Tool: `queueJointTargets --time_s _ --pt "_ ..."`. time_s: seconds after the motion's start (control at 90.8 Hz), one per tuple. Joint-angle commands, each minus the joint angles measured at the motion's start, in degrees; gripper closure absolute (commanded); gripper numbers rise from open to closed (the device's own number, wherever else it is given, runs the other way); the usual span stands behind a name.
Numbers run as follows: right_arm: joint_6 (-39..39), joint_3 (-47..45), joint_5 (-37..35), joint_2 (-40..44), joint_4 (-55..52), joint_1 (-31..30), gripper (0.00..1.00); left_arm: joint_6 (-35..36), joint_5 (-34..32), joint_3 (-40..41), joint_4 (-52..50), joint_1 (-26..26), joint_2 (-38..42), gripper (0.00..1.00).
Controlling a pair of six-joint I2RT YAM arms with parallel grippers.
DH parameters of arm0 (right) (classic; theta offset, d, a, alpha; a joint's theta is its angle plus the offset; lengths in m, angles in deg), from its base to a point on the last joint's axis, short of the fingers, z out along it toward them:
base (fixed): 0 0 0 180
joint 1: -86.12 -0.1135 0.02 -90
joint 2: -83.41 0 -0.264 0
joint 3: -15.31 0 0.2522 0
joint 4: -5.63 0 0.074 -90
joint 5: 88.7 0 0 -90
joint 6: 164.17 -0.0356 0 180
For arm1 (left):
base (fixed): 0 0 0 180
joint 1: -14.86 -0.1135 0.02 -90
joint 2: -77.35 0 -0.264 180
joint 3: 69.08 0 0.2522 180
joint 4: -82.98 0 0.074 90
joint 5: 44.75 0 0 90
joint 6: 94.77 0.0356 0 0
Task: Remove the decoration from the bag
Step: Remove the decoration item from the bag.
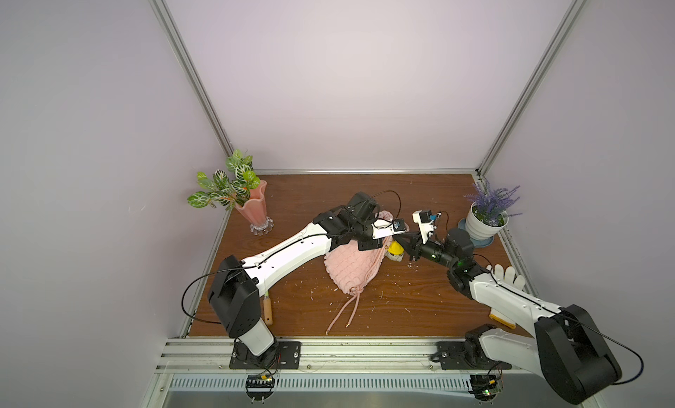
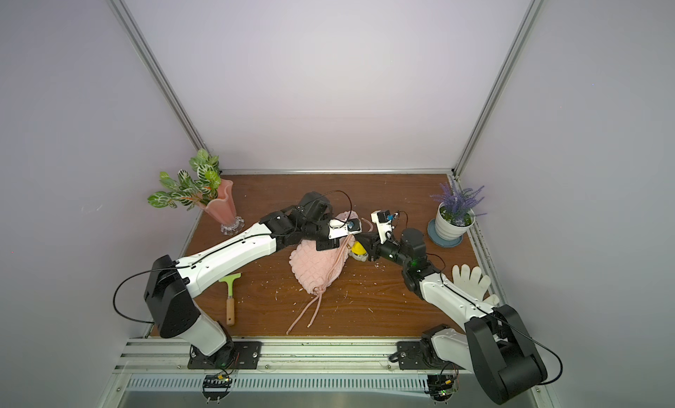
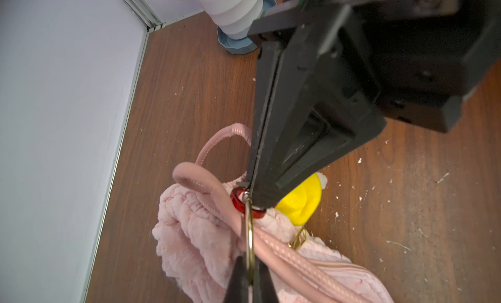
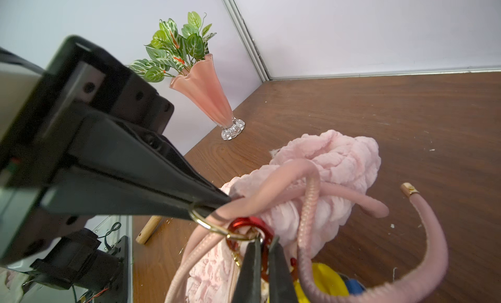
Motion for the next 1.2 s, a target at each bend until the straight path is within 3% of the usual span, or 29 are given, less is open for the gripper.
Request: queueJointTargets --time_s 0.0,0.198,0.606,0.782,1.189 --pt "-3.08 3.62 -1.08 -0.16 0.49 -0.34 0.93 2.42 -3.40 1.30 -1.34 1.01 1.43 1.00" --pt "-3.64 5.42 -2.95 -0.11 -5.70 -0.25 0.93 4.26 -5.79 0.86 -1.30 1.17 1.12 1.00" --pt "-12.23 3.09 -3.80 2.44 -2.10 0.45 0.94 6.41 -10.30 2.35 -1.12 1.95 0.28 1.00" --pt "-15.95 4.70 -5.20 2.74 -6.04 0.36 0.96 8.08 -11.94 2.13 -0.69 2.60 0.19 1.00" --pt "-14.35 10.52 -13.25 3.25 -16.80 -4.36 1.00 10.15 -16.43 1.59 -0.04 5.16 -1.50 1.00"
